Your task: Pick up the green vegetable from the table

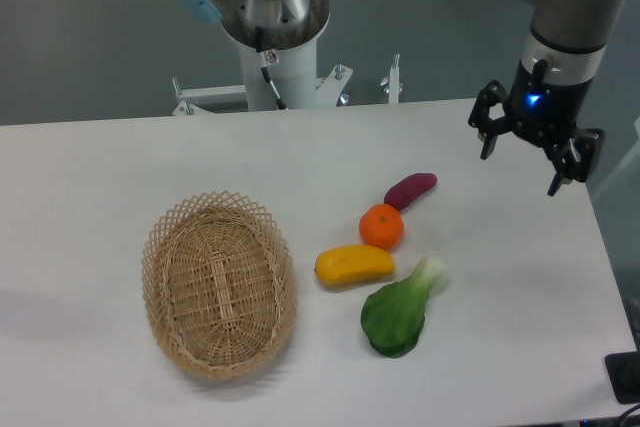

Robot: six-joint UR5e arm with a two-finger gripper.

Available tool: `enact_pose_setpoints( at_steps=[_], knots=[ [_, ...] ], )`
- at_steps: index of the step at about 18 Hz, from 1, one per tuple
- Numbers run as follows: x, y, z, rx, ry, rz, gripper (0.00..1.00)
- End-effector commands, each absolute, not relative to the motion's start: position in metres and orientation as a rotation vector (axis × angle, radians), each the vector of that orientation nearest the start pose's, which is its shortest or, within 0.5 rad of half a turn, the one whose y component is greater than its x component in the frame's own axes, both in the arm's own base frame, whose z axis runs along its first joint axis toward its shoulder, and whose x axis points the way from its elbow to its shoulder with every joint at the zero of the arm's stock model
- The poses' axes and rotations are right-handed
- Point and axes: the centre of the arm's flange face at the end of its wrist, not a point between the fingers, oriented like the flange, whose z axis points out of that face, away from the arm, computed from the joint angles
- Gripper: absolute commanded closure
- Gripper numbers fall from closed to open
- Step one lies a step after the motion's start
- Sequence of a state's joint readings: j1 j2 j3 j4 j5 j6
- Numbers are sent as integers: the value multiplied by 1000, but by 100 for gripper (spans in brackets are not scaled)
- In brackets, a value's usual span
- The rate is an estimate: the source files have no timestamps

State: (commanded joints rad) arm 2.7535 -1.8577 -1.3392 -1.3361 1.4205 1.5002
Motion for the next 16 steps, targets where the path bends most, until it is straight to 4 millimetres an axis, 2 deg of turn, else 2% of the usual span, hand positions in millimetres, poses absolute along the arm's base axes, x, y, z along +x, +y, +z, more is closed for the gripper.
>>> enact_pose_setpoints(
  at_steps=[10,16],
  knots=[
    [-525,374,470,-2885,472,202,0],
    [-522,377,453,-2885,476,189,0]
  ],
)
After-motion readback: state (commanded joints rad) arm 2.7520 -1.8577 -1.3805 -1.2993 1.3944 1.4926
